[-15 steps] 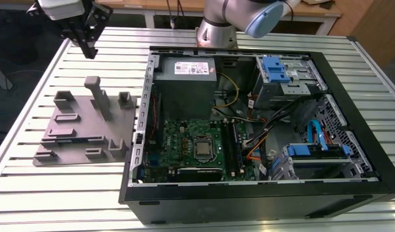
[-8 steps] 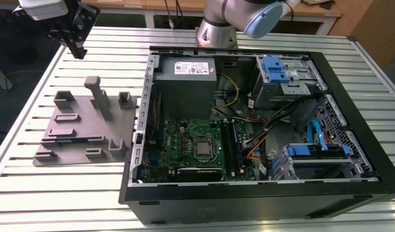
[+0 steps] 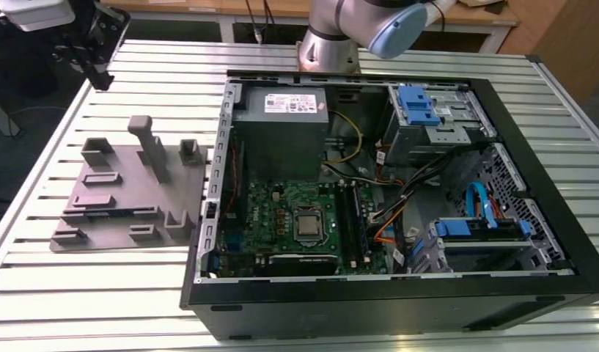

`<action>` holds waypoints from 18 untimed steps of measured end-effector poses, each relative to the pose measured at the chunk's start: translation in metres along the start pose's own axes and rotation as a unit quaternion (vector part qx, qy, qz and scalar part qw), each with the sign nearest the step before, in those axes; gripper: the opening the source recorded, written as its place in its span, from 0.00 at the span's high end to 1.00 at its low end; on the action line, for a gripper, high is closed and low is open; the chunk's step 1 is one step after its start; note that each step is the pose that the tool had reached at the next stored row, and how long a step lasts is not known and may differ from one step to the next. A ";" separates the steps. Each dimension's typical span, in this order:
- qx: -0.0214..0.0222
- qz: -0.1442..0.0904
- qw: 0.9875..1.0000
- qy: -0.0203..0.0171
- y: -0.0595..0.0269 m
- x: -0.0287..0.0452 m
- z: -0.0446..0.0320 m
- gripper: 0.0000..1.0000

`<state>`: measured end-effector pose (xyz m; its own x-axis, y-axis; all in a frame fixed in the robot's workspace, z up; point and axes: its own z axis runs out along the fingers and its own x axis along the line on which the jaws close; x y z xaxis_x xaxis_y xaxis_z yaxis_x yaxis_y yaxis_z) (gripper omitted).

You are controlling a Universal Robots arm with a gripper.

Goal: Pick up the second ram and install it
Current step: 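Reach for the second ram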

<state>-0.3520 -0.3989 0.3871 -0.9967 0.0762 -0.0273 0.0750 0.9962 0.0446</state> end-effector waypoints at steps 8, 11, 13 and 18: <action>0.000 0.000 1.000 0.000 -0.0016 0.0212 0.0005 0.90; 0.000 0.000 1.000 0.000 -0.0023 0.0295 0.0007 0.90; 0.000 0.000 1.000 0.000 -0.0027 0.0343 0.0012 0.90; 0.000 0.000 1.000 0.000 -0.0036 0.0453 0.0028 0.90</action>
<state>-0.3974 -0.3989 0.3829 -0.9967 0.0762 -0.0273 0.0750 0.9962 0.0445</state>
